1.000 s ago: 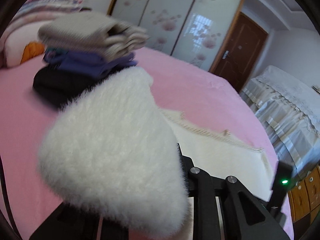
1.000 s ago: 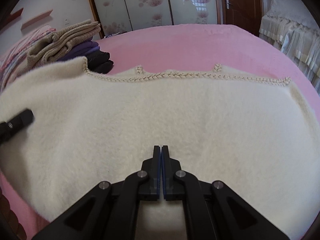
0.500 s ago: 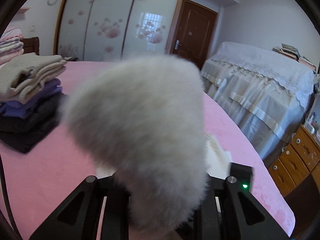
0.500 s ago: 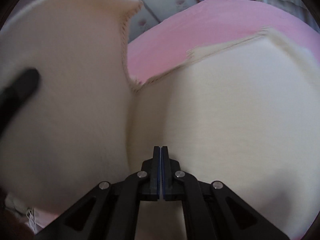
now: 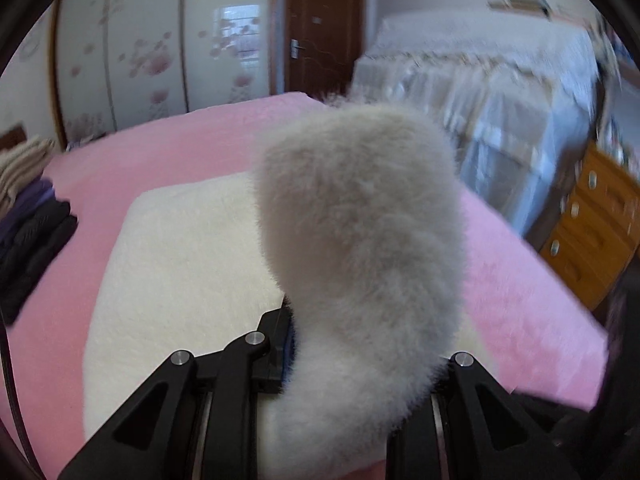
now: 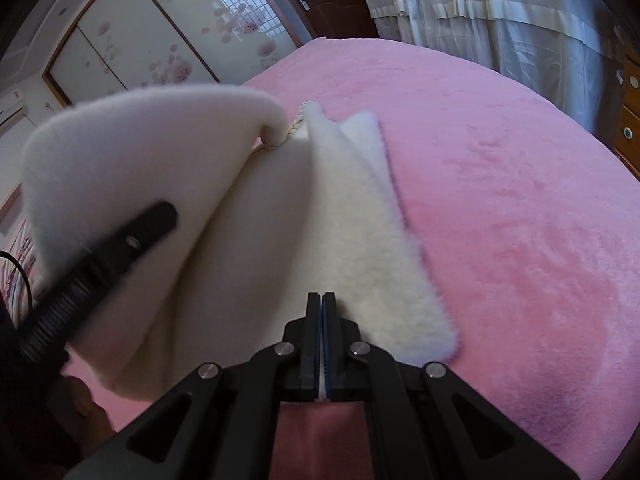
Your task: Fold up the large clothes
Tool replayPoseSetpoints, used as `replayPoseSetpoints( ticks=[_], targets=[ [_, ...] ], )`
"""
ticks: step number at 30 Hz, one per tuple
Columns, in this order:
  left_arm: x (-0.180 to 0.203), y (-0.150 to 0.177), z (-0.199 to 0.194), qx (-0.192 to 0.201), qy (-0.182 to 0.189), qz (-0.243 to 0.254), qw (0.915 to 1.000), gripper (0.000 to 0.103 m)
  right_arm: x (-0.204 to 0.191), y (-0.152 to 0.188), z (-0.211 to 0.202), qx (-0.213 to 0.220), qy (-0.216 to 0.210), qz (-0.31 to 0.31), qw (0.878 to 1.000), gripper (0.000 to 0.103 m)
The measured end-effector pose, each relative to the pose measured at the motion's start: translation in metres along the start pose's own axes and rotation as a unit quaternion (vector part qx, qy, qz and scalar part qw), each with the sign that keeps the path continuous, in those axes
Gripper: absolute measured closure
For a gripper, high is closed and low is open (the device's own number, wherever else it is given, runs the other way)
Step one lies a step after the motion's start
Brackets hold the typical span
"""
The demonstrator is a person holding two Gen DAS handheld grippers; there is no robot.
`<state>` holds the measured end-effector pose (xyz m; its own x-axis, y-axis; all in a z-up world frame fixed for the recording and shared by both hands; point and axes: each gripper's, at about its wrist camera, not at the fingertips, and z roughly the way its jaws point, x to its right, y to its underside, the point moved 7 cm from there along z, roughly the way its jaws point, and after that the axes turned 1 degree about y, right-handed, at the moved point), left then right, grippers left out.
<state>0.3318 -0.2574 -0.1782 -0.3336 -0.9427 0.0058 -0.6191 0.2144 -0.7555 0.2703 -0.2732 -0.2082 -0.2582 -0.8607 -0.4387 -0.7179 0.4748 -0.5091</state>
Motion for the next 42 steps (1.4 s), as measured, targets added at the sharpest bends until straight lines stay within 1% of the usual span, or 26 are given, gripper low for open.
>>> replayPoseSetpoints(
  ticks=[2, 4, 7, 11, 13, 15, 17, 21, 23, 24, 25, 26, 27, 28, 29, 30, 33, 35, 36, 37, 38, 39, 40, 41, 42],
  targets=[
    [0.004, 0.013, 0.005, -0.013, -0.004, 0.017, 0.9998, 0.083, 0.002, -0.001, -0.002, -0.005, -0.006, 0.005, 1.000, 0.103],
    [-0.001, 0.017, 0.005, -0.013, 0.002, 0.012, 0.9998, 0.083, 0.001, -0.005, -0.001, -0.010, -0.010, 0.001, 1.000, 0.103],
    [-0.010, 0.014, 0.007, -0.020, 0.019, -0.017, 0.9995, 0.082, 0.002, -0.019, -0.001, -0.014, -0.015, -0.005, 1.000, 0.103],
    [-0.013, 0.008, 0.007, -0.024, 0.035, -0.050, 0.9979, 0.082, 0.005, -0.034, -0.004, -0.008, -0.009, -0.013, 1.000, 0.103],
    [-0.008, -0.001, 0.003, -0.013, 0.051, -0.074, 0.9959, 0.082, 0.006, -0.038, -0.009, 0.000, -0.010, -0.019, 1.000, 0.103],
    [-0.005, -0.008, 0.000, 0.000, 0.061, -0.085, 0.9945, 0.082, 0.009, -0.046, -0.018, 0.013, -0.005, -0.025, 1.000, 0.103],
    [0.004, -0.008, 0.005, -0.001, 0.059, -0.074, 0.9955, 0.082, 0.013, -0.051, -0.024, 0.021, -0.001, -0.027, 0.999, 0.103],
    [0.018, 0.014, 0.027, -0.033, 0.040, -0.041, 0.9978, 0.082, 0.025, -0.057, -0.030, 0.022, 0.011, -0.023, 0.999, 0.103],
    [0.022, 0.020, 0.029, -0.027, 0.032, -0.021, 0.9989, 0.080, 0.029, -0.058, -0.030, 0.016, 0.013, -0.021, 1.000, 0.103],
    [0.023, 0.021, 0.028, -0.024, 0.030, -0.012, 0.9992, 0.071, 0.031, -0.057, -0.031, 0.014, 0.015, -0.021, 1.000, 0.103],
    [0.025, 0.022, 0.028, -0.026, 0.038, -0.008, 0.9989, 0.061, 0.032, -0.056, -0.031, 0.012, 0.018, -0.023, 1.000, 0.103],
    [0.030, 0.024, 0.026, -0.029, 0.065, -0.009, 0.9974, 0.037, 0.032, -0.056, -0.031, 0.011, 0.019, -0.024, 0.999, 0.103],
    [0.034, 0.024, 0.022, -0.031, 0.087, -0.009, 0.9957, 0.019, 0.032, -0.055, -0.032, 0.009, 0.020, -0.025, 0.999, 0.103],
    [0.037, 0.023, 0.017, -0.030, 0.102, -0.007, 0.9943, 0.016, 0.031, -0.056, -0.033, 0.009, 0.019, -0.025, 0.999, 0.103],
    [0.039, 0.024, 0.010, -0.024, 0.108, -0.001, 0.9938, 0.014, 0.030, -0.057, -0.033, 0.008, 0.017, -0.027, 0.999, 0.102],
    [0.042, 0.026, 0.003, -0.019, 0.112, 0.006, 0.9934, 0.014, 0.029, -0.057, -0.036, 0.008, 0.015, -0.028, 0.999, 0.100],
    [0.044, 0.026, -0.021, -0.017, 0.130, 0.018, 0.9912, 0.014, 0.026, -0.058, -0.044, 0.011, 0.002, -0.033, 0.999, 0.100],
    [0.037, 0.027, -0.043, -0.010, 0.134, 0.015, 0.9908, 0.014, 0.022, -0.061, -0.051, 0.011, -0.010, -0.031, 0.999, 0.100],
    [0.028, 0.027, -0.059, 0.001, 0.135, 0.010, 0.9909, 0.014, 0.020, -0.061, -0.054, 0.011, -0.016, -0.029, 0.999, 0.100],
    [0.019, 0.025, -0.070, 0.011, 0.130, 0.006, 0.9914, 0.014, 0.017, -0.062, -0.058, 0.012, -0.025, -0.028, 0.999, 0.097],
    [0.007, 0.025, -0.083, 0.025, 0.120, -0.001, 0.9924, 0.010, 0.013, -0.063, -0.064, 0.014, -0.037, -0.027, 0.999, 0.094],
    [-0.006, 0.022, -0.094, 0.039, 0.108, -0.011, 0.9934, 0.005, 0.008, -0.064, -0.069, 0.015, -0.048, -0.027, 0.998, 0.084],
    [-0.023, 0.024, -0.106, 0.055, 0.087, -0.024, 0.9944, 0.004, 0.002, -0.065, -0.074, 0.017, -0.060, -0.027, 0.998, 0.069],
    [-0.041, 0.025, -0.116, 0.067, 0.068, -0.037, 0.9947, 0.003, -0.004, -0.066, -0.078, 0.017, -0.073, -0.029, 0.997, 0.062],
    [-0.061, 0.027, -0.122, 0.073, 0.049, -0.055, 0.9946, 0.003, -0.010, -0.066, -0.082, 0.019, -0.084, -0.031, 0.996, 0.049]
  ],
)
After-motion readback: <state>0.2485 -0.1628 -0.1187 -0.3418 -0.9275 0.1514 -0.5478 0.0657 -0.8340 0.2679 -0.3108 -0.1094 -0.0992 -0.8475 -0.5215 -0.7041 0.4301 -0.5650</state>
